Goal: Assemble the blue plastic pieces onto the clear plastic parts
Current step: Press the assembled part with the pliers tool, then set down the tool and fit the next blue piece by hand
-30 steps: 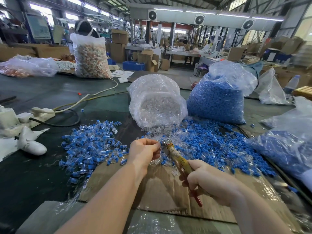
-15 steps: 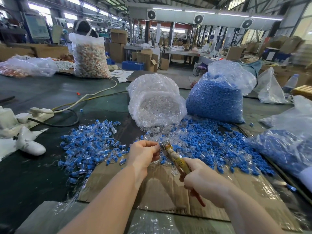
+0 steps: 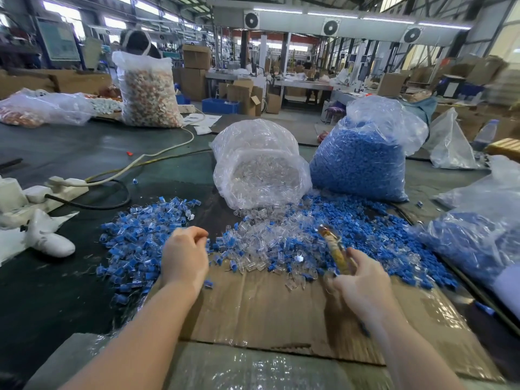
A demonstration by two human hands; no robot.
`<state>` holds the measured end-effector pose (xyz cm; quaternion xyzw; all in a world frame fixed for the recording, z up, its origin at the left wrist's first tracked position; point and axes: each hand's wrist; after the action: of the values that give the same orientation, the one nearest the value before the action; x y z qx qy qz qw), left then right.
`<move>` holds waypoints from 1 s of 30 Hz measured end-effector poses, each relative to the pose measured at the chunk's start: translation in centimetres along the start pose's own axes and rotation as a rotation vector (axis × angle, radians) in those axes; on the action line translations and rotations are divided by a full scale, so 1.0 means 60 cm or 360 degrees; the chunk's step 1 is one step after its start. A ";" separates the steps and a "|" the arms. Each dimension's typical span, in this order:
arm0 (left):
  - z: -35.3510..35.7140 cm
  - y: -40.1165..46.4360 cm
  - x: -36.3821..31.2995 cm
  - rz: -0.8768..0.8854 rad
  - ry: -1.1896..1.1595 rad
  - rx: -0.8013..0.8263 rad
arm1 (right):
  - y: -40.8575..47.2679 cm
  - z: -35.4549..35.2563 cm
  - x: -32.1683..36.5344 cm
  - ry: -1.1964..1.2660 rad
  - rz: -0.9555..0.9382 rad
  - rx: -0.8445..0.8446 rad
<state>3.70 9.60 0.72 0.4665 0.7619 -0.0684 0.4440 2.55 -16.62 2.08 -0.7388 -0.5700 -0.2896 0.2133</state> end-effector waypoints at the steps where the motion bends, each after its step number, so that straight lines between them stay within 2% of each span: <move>1: -0.005 0.006 0.014 0.0040 0.0152 -0.0045 | 0.008 -0.004 -0.007 -0.0151 0.0028 -0.0078; 4: -0.015 0.016 0.047 0.0034 0.0588 -0.0072 | 0.025 -0.012 -0.021 -0.0374 0.0084 -0.0160; 7: -0.014 0.014 0.054 -0.0008 0.0710 -0.0027 | 0.037 -0.013 -0.033 -0.0527 0.0103 -0.0172; 12: 0.011 -0.014 0.017 0.0187 0.0435 -0.0022 | 0.049 -0.012 -0.041 -0.0777 0.0107 -0.0161; 17: 0.056 -0.068 -0.031 0.0533 0.0062 0.0166 | 0.051 -0.010 -0.038 -0.0879 0.0096 -0.0144; 22: 0.095 -0.107 -0.044 0.0575 -0.0023 0.0346 | 0.042 -0.010 -0.029 -0.0947 0.0091 -0.0083; 24: 0.102 -0.115 -0.044 0.0573 -0.0032 0.0383 | 0.030 -0.005 -0.022 -0.0935 -0.0059 -0.0224; 26: 0.105 -0.118 -0.044 0.0594 -0.0038 0.0385 | 0.014 0.006 -0.015 -0.0762 -0.0400 -0.0397; 28: 0.103 -0.118 -0.043 0.0641 -0.0046 0.0366 | -0.002 0.024 -0.006 -0.0616 -0.0667 -0.0380; 30: 0.100 -0.120 -0.041 0.0723 -0.0065 0.0387 | -0.011 0.042 0.000 -0.0622 -0.0730 -0.0289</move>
<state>2.27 0.89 -3.28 0.6742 0.6146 -0.0675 0.4041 2.38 -14.83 0.17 -0.6487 -0.7237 -0.2324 -0.0379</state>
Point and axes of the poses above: each hand's wrist, its own y-axis towards the middle knuckle, its own z-axis out of the palm, x = y × z, and after that the axes turned 1 degree about -x, right-handed
